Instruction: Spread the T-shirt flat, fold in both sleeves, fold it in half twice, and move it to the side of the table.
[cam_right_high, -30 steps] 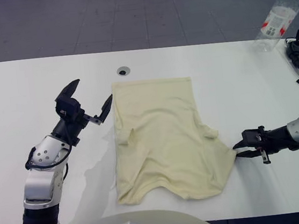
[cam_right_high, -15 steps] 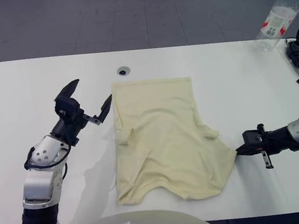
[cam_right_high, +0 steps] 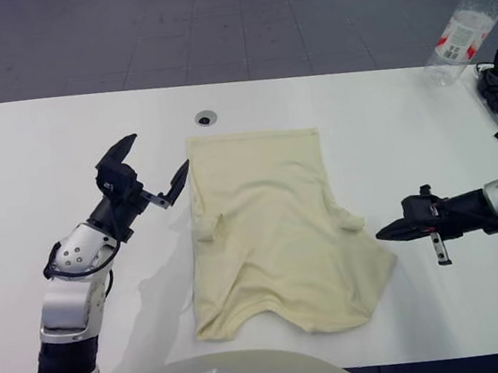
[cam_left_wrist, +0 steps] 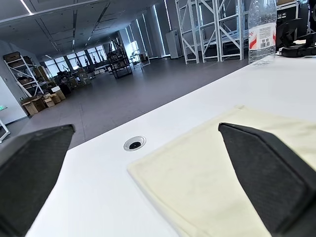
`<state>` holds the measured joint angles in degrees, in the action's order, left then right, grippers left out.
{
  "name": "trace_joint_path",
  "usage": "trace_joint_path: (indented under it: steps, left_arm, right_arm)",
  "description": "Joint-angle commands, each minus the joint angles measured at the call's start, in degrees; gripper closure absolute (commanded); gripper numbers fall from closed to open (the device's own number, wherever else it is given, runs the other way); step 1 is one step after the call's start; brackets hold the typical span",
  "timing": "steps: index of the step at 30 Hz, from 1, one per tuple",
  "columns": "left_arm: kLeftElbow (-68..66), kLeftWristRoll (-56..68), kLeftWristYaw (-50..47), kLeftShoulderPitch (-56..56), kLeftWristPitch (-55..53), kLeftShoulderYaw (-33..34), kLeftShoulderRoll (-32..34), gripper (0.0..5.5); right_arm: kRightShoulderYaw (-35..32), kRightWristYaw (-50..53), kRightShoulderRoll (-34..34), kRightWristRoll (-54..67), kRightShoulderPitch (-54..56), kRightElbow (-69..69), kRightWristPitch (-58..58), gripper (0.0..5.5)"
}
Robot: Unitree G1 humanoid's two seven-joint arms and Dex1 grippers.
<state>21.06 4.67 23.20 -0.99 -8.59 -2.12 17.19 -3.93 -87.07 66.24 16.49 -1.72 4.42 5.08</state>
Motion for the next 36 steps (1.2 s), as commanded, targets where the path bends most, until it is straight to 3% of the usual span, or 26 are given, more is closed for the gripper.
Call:
trace_joint_path:
  steps: [1,8,15,21,28,36]
  left_arm:
    - [-1.15,-0.39,0.34,-1.17,0.78,-0.42,0.63,0.1]
    - [-1.78,-0.62,0.34,-1.72,1.2,-0.98,0.68,0.1]
    - [-0.76,-1.64,0.14,-0.37,1.21,-1.76,1.01,0.1]
    - [-1.09,-3.59,0.34,0.48,2.33,-2.65,1.88,0.1]
    - [-3.28,-3.65,0.79,0.19,3.67,-1.74,3.67,0.1]
    - [-4.39,-3.46,1.07,0.83,4.7,-0.28,5.48,0.1]
  right_arm:
    - [-0.38,0.5,-0.28,2.08,0.93,-5.07,-2.5,5.5]
    - [0.63,2.42,-0.36,-0.56,1.57,-4.87,-2.25,5.5]
    - [0.03,5.99,1.75,-9.09,-4.31,-2.05,4.7,4.27]
    - [-3.2,22.72,-2.26,-19.73,-2.68,1.04,21.94,3.17]
    - [-7.77,26.13,-1.75,-14.88,-8.59,9.32,40.99,2.04]
    - [-4.43,25.78,2.01,-16.69,-10.4,18.83,52.55,0.81]
